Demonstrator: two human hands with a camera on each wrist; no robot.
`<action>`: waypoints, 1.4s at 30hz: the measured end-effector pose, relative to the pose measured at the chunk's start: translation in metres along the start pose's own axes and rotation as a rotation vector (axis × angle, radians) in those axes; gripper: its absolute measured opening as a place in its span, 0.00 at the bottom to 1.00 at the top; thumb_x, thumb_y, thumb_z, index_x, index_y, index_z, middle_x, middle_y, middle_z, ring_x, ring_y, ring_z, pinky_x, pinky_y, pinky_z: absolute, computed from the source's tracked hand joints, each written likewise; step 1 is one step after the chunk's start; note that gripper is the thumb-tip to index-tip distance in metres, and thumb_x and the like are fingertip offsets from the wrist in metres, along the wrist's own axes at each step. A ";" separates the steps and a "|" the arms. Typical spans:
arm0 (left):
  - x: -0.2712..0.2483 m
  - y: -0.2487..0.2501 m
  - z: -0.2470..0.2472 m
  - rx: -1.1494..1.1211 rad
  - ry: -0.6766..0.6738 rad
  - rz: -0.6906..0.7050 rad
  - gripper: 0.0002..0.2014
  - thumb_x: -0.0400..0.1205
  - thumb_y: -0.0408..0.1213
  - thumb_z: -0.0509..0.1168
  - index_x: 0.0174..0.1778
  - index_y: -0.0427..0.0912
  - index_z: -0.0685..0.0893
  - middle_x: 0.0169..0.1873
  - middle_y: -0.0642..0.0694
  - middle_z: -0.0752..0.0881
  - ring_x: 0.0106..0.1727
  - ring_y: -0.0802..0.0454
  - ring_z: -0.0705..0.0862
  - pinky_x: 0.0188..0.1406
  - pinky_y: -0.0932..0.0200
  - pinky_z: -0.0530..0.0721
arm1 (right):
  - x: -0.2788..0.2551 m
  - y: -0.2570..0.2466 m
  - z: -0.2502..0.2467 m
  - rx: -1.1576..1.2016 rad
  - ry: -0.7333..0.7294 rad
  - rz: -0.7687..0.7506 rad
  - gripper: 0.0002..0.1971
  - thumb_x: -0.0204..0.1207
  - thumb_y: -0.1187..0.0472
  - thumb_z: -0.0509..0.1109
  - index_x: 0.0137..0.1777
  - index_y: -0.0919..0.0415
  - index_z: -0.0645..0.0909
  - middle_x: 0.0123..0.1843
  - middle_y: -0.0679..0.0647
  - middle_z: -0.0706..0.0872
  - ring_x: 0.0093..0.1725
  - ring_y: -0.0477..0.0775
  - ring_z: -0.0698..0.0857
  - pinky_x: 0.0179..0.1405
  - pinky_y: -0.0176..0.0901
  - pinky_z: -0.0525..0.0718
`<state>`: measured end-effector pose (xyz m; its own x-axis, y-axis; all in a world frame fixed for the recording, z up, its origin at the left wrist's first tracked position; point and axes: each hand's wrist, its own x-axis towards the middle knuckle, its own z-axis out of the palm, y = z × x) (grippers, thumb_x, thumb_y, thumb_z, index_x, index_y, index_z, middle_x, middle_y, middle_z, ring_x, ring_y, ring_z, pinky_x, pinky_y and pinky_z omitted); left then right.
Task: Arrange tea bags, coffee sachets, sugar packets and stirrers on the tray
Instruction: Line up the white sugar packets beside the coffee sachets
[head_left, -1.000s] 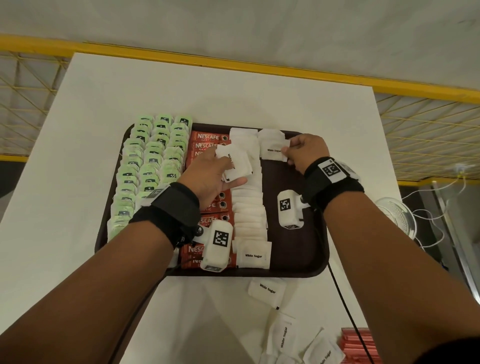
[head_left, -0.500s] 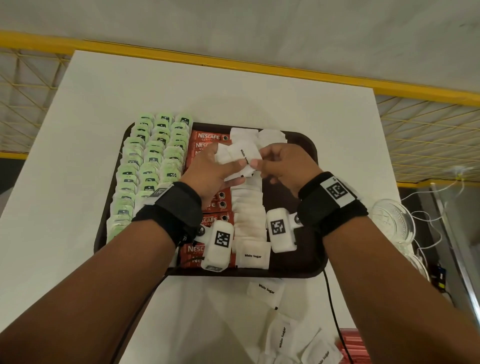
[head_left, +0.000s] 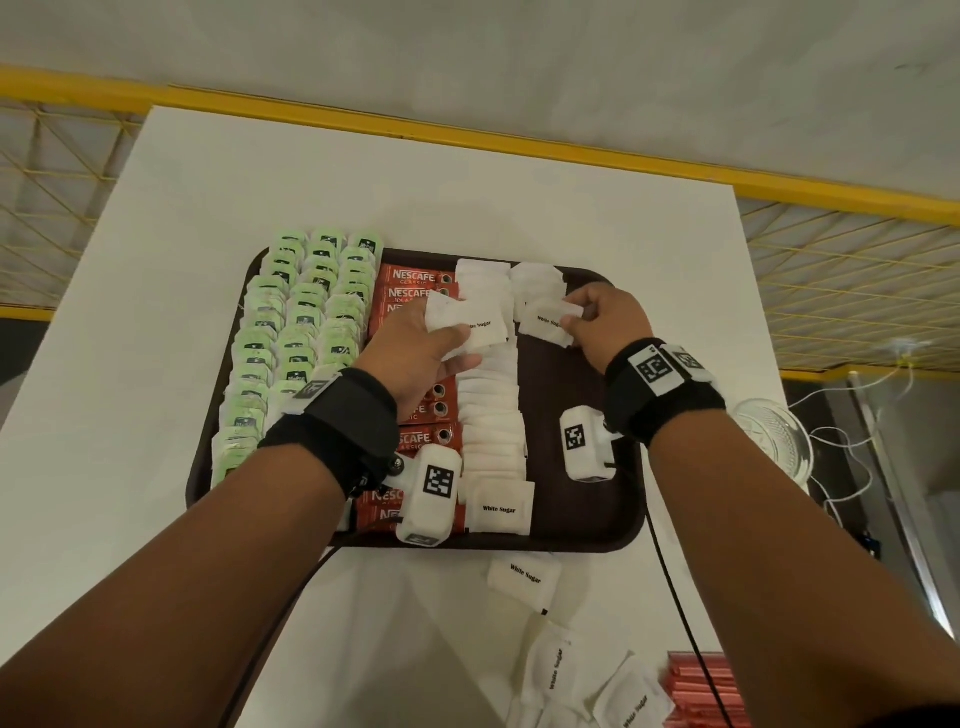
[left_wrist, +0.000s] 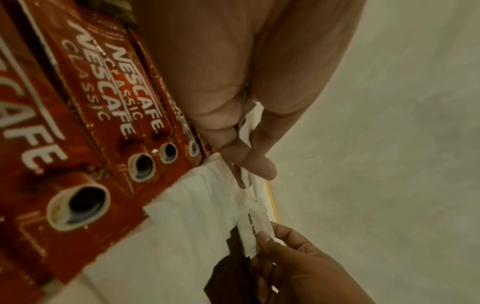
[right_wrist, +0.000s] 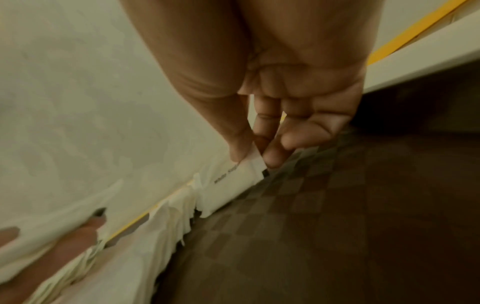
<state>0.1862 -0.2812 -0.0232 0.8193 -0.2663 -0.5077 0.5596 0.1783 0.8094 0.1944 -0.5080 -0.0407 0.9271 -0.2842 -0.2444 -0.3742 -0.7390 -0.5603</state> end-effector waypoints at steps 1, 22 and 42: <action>0.000 0.000 -0.001 0.028 0.001 0.008 0.18 0.84 0.27 0.65 0.70 0.36 0.76 0.63 0.43 0.85 0.61 0.48 0.86 0.45 0.62 0.89 | 0.002 -0.002 0.001 -0.007 0.022 -0.001 0.09 0.77 0.62 0.72 0.56 0.59 0.83 0.37 0.46 0.77 0.45 0.53 0.81 0.48 0.43 0.78; -0.003 -0.003 0.000 -0.038 -0.046 0.030 0.17 0.82 0.25 0.67 0.68 0.34 0.78 0.61 0.40 0.87 0.58 0.46 0.90 0.50 0.59 0.89 | -0.038 -0.025 -0.002 0.488 -0.121 0.049 0.05 0.77 0.61 0.75 0.47 0.62 0.84 0.39 0.56 0.88 0.33 0.50 0.85 0.29 0.39 0.80; -0.016 -0.004 -0.003 0.023 -0.047 0.022 0.19 0.81 0.28 0.70 0.68 0.39 0.80 0.59 0.44 0.89 0.54 0.50 0.91 0.39 0.65 0.88 | -0.021 -0.020 0.000 0.112 0.042 0.095 0.18 0.75 0.43 0.73 0.48 0.60 0.82 0.47 0.52 0.87 0.45 0.52 0.83 0.51 0.49 0.83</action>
<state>0.1711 -0.2749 -0.0185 0.8244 -0.3069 -0.4757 0.5380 0.1633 0.8270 0.1823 -0.4872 -0.0248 0.8867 -0.3768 -0.2681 -0.4580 -0.6352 -0.6219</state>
